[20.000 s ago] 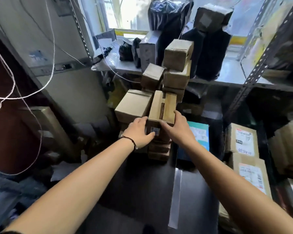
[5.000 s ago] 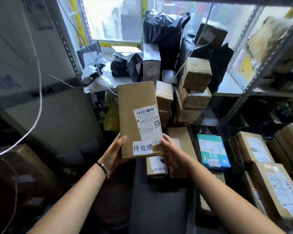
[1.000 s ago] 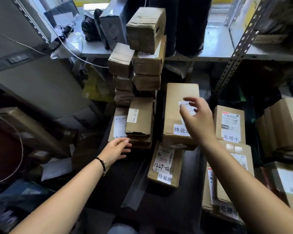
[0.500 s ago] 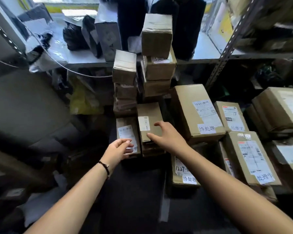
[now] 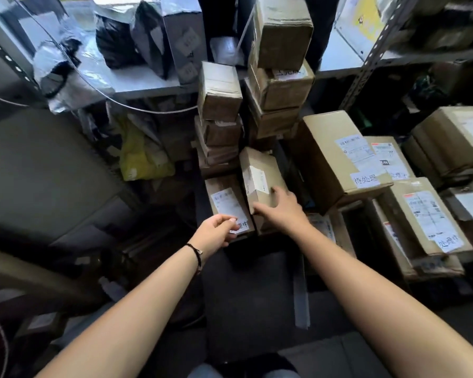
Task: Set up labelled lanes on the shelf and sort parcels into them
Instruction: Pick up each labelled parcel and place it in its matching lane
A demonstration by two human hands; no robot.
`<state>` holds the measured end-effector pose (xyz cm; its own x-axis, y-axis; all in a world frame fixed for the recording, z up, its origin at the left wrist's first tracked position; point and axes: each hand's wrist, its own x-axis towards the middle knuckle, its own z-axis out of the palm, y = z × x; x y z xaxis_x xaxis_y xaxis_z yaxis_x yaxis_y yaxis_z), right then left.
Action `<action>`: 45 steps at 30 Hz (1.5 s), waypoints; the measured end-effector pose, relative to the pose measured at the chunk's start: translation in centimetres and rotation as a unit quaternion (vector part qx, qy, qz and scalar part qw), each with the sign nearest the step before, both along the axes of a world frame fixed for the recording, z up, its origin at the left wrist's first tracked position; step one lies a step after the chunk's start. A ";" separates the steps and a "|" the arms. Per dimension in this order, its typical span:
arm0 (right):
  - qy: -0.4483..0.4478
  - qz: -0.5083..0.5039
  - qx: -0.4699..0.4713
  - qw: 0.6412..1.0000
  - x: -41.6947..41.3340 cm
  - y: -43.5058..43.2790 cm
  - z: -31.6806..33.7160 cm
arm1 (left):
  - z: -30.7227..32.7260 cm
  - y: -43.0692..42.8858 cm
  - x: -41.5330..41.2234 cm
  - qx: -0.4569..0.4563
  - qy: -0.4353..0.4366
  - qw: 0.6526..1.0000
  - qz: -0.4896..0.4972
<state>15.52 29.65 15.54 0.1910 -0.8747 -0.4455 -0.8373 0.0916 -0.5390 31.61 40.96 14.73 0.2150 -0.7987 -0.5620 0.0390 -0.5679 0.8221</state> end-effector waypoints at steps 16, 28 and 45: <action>-0.636 -0.163 0.265 0.706 1.0 1.2 15.7 | 13.9 -3.4 1.6 -0.235 0.191 0.945 0.121; -0.602 -0.021 -0.012 0.798 1.5 -0.6 20.2 | 20.4 -4.8 4.3 -0.367 0.140 0.915 0.086; -0.438 0.114 -0.183 0.873 -2.6 -1.7 25.1 | 20.3 -4.9 7.3 -0.316 -0.176 0.920 -0.153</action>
